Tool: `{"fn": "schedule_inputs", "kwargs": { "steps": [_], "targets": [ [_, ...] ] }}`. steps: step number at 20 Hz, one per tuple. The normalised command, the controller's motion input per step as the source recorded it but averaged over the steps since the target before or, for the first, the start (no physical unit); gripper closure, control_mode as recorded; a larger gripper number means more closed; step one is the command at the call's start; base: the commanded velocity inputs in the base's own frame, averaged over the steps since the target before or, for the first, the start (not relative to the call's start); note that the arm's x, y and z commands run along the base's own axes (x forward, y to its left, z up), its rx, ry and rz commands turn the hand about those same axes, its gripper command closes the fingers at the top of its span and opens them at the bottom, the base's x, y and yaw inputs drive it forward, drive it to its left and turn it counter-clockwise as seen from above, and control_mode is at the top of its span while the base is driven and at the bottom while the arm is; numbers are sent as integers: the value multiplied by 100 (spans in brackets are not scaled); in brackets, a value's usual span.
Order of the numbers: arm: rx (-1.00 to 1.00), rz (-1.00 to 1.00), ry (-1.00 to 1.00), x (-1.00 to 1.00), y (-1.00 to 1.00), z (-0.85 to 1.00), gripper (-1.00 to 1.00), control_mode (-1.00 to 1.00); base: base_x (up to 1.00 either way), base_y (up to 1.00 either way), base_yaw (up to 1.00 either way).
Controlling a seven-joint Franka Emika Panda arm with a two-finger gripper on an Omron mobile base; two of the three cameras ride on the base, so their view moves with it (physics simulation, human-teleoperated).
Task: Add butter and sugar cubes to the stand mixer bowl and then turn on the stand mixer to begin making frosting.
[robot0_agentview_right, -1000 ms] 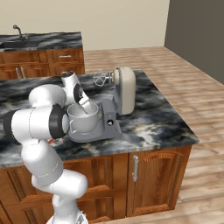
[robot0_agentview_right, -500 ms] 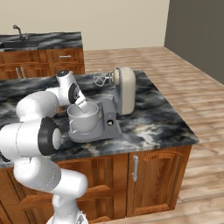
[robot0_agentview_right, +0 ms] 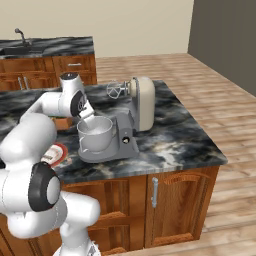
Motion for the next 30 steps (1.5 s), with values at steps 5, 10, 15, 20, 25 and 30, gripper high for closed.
{"fn": "schedule_inputs", "kwargs": {
  "steps": [5,10,15,20,25,30],
  "targets": [
    [7,-2,7,-72,0,15,-100,-100,0,0,0],
    [2,-5,3,-74,0,0,-100,-100,0,0,0],
    [0,-2,9,-51,0,0,-100,-100,0,0,0],
    [1,0,9,-19,1,0,-100,-100,0,0,0],
    [0,0,11,0,16,0,-100,-100,0,0,0],
    [0,-2,13,0,25,0,-100,-100,0,0,0]
  ]
}}
